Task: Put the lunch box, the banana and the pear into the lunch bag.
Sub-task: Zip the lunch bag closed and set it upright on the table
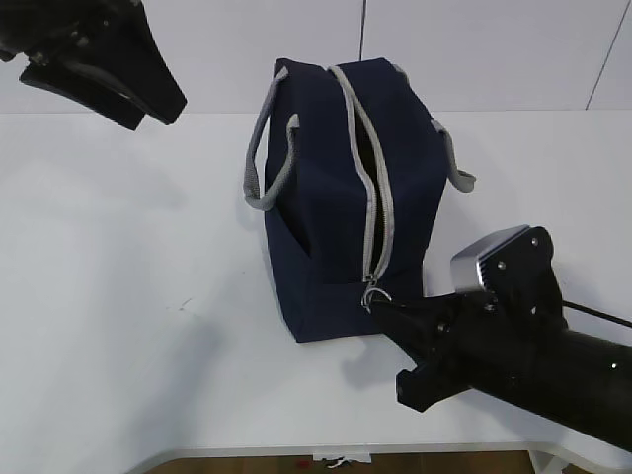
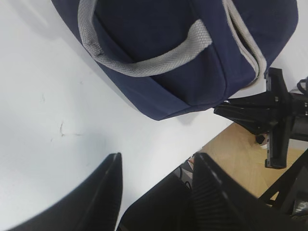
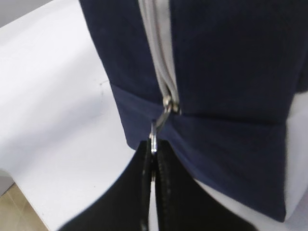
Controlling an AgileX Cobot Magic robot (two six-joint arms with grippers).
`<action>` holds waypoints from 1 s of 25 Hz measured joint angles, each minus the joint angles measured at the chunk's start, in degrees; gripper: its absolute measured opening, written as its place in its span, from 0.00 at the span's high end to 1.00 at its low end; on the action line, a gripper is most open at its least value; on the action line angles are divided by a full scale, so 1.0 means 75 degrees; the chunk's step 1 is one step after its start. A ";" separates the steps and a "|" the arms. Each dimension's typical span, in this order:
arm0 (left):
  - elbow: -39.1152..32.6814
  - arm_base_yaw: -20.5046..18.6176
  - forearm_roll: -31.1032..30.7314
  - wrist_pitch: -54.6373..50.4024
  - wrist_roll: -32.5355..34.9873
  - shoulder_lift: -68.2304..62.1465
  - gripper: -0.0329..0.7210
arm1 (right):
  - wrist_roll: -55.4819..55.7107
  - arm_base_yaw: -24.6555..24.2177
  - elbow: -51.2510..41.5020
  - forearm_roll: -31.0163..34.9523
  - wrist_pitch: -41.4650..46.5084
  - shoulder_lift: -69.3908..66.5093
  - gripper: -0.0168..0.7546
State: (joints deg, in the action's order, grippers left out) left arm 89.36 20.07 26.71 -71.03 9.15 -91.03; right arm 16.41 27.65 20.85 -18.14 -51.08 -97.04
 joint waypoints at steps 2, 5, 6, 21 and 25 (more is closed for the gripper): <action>0.0000 0.0000 0.0000 0.0000 0.0000 0.0000 0.48 | 0.0000 0.0000 -0.0011 0.0000 0.0056 0.0185 0.98; 0.0000 0.0000 0.0000 0.0000 0.0000 0.0000 0.48 | 0.0000 0.0000 -0.0011 -0.0005 0.0133 0.0463 0.98; 0.0000 0.0000 0.0000 0.0000 0.0000 0.0000 0.48 | 0.0000 0.0000 -0.0011 -0.0005 0.0155 0.0553 0.98; 0.0000 0.0000 0.0000 0.0000 0.0000 0.0000 0.48 | 0.0003 0.0000 0.0280 -0.0050 0.1045 0.1655 0.98; 0.0000 0.0000 0.0000 0.0000 -0.0005 0.0000 0.48 | 0.0170 0.0000 0.0739 -0.0315 0.1561 0.1820 0.98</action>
State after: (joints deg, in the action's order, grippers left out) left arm 89.36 20.07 26.71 -71.03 9.11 -91.03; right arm 17.68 27.65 26.40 -20.50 -39.38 -83.39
